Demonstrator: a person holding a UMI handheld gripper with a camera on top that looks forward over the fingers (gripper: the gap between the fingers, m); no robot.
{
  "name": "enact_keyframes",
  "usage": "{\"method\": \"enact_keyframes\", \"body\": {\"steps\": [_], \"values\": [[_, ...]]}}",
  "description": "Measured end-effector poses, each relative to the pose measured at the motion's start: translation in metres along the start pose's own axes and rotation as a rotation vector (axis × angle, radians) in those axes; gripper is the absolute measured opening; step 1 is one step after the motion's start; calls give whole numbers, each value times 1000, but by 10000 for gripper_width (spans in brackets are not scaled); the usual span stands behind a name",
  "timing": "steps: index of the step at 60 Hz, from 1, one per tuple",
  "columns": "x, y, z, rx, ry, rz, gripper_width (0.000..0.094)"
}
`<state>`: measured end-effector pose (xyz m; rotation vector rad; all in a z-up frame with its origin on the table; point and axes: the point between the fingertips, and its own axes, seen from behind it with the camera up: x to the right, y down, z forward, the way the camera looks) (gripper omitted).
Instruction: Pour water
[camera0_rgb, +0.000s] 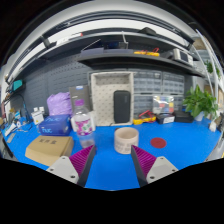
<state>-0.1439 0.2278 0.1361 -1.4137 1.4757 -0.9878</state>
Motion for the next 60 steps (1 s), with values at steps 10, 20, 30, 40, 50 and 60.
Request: {"method": "enact_keyframes", "body": {"steps": [10, 20, 30, 40, 50, 60], "values": [[-69, 9, 40, 4, -69, 2, 731], [-110, -2, 89, 27, -114, -38, 732], [-122, -12, 136, 39, -100, -62, 735], [-112, -14, 170, 45, -69, -70, 726], [-110, -11, 188, 71, -69, -70, 519], [-114, -10, 189, 70, -120, -43, 374]]}}
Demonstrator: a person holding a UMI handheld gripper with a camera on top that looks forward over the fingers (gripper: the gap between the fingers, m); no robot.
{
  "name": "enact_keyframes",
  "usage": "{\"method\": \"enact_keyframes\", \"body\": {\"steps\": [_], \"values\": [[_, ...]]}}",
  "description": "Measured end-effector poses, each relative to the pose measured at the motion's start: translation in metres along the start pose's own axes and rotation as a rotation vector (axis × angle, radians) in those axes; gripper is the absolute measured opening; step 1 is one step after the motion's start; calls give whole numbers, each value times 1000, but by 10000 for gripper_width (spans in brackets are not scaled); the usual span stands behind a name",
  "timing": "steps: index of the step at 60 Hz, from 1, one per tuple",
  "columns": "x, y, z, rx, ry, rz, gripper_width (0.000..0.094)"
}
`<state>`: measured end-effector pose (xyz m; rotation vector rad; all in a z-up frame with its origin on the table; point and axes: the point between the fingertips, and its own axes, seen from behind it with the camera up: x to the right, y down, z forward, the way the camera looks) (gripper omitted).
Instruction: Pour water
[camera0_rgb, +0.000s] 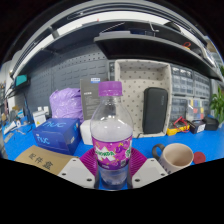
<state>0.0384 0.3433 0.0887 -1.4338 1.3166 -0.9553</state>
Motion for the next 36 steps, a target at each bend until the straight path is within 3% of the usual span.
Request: {"method": "enact_keyframes", "body": {"steps": [14, 36], "values": [[3, -14, -8, -12, -47, 132, 373], [1, -65, -30, -26, -187, 1092, 370]]}}
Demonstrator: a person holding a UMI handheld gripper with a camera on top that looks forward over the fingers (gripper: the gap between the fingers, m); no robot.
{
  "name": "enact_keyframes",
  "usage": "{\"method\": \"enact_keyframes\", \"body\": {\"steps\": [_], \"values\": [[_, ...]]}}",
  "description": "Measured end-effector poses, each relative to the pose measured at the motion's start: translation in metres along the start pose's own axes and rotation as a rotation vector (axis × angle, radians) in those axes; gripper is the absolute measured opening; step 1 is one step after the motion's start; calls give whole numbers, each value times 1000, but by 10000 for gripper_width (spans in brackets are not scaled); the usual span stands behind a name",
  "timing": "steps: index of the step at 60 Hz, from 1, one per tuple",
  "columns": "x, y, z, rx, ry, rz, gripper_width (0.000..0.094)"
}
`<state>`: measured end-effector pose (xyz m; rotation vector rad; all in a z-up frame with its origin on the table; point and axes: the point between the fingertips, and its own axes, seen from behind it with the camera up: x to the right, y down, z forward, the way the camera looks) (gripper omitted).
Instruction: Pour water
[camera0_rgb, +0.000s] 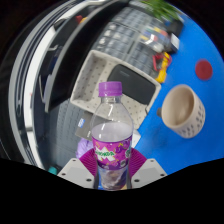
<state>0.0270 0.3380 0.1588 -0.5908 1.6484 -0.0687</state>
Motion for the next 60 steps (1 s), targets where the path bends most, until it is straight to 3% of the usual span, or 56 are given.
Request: {"method": "enact_keyframes", "body": {"steps": [26, 37, 49, 60], "values": [[-5, -21, 15, -55, -94, 692, 372], [5, -29, 16, -35, -85, 884, 372], [10, -21, 12, -73, -49, 834, 373], [-9, -38, -4, -129, -38, 371, 374]]}}
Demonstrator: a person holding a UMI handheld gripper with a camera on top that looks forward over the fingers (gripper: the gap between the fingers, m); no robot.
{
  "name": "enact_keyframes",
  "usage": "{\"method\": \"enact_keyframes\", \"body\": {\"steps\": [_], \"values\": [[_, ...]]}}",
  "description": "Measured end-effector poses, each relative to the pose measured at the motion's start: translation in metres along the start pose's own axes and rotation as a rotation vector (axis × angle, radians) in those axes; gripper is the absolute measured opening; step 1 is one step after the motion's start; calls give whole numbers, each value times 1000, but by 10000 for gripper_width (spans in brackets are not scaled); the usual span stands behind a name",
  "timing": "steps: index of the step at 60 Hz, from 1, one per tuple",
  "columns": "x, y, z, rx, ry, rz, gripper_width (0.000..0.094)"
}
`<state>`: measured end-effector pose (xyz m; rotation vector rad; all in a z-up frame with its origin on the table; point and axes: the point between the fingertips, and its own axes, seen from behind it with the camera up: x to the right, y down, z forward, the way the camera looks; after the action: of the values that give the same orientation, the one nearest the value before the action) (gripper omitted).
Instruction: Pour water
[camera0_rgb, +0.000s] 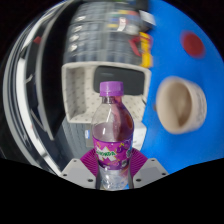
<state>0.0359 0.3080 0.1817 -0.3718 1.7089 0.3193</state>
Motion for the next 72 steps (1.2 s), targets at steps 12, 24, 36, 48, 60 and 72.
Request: {"method": "enact_keyframes", "body": {"steps": [12, 24, 36, 48, 60, 72], "values": [[-26, -85, -29, 111, 106, -724, 386], [-24, -186, -69, 242, 350, -1250, 388], [24, -255, -87, 294, 447, -1367, 386], [76, -287, -86, 276, 512, -1381, 387], [106, -287, -87, 308, 506, -1369, 398], [103, -285, -91, 339, 454, -1375, 477]]}}
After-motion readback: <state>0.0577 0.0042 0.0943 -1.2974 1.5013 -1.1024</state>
